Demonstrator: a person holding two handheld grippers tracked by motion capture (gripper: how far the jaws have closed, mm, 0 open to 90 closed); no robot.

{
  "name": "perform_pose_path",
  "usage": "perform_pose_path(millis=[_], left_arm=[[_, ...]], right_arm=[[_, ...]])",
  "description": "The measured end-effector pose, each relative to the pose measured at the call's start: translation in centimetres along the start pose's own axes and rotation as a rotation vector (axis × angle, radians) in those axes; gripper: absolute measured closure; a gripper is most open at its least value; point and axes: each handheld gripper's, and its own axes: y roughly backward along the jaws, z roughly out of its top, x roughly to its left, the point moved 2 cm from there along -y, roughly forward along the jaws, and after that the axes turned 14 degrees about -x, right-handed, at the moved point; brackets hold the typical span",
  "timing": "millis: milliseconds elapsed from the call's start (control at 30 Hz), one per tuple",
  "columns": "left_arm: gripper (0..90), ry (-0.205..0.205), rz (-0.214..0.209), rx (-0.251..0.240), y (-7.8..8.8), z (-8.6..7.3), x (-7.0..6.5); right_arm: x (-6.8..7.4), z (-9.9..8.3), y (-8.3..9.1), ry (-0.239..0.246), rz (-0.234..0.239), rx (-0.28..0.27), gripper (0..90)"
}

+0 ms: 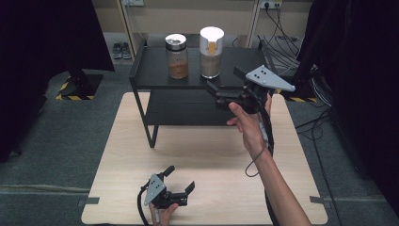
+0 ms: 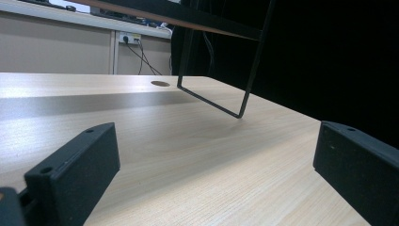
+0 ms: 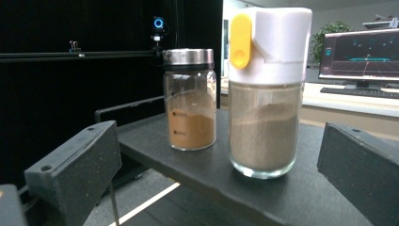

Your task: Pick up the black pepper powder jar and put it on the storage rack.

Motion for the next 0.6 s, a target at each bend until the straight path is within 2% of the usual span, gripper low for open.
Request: perform_pose_path(millis=[433, 600], left_arm=[[0.4, 0.002, -0.001, 0.001, 0.0, 0.0, 0.0], [0.5, 0.001, -0.001, 0.001, 0.0, 0.0, 0.0]], right_arm=[[0.3, -1.7, 2.4, -0.017, 0.025, -0.005, 0.3], [0.5, -2.2, 3.1, -0.005, 0.026, -0.004, 0.3]])
